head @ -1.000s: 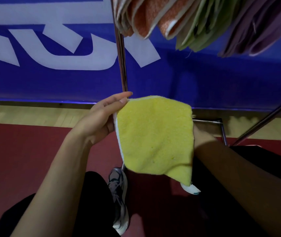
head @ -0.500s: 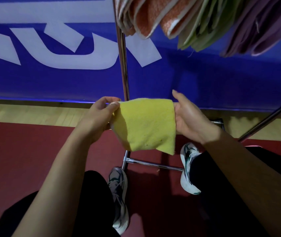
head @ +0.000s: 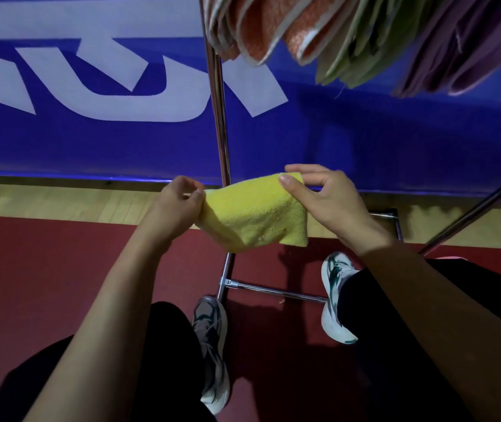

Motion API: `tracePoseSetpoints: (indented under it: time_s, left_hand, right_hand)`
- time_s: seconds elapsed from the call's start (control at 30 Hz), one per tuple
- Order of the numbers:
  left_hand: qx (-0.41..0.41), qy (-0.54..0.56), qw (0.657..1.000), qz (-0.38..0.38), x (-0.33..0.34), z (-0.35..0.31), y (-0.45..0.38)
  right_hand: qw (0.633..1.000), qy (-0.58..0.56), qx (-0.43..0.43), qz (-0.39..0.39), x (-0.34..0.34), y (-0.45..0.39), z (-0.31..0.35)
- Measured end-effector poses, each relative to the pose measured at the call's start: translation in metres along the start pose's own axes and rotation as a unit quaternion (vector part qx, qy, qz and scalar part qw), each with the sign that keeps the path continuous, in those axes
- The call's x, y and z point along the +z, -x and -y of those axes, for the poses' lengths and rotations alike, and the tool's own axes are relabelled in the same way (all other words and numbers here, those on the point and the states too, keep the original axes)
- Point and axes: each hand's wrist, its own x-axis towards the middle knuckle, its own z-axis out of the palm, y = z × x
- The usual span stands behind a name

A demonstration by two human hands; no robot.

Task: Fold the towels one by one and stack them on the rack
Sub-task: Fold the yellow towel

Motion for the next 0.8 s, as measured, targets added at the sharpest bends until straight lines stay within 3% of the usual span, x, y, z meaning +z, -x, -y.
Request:
tracePoseSetpoints:
  time_s: [0.13, 0.23, 0.33, 0.57, 0.8]
  left_hand:
    - [-0.005, 0.031, 0.999, 0.012, -0.001, 0.000, -0.002]
    - [-0.011, 0.027, 0.999, 0.023, -0.003, 0.000, -0.001]
    - [-0.031, 0.035, 0.996, 0.073, -0.006, -0.004, 0.004]
    - [-0.017, 0.001, 0.985, 0.172, -0.014, -0.002, 0.007]
    - [0.051, -0.103, 0.968, 0.225, -0.019, 0.000, 0.006]
  right_hand:
    - [0.999, -0.033, -0.018, 0.003, 0.000, 0.003, 0.007]
    - [0.995, -0.076, -0.016, 0.066, -0.001, 0.005, 0.008]
    - [0.991, -0.013, -0.049, 0.120, -0.002, 0.006, 0.007]
    - [0.989, 0.056, -0.091, 0.098, 0.001, 0.003, 0.003]
    - [0.989, 0.022, -0.118, 0.084, -0.003, 0.005, 0.011]
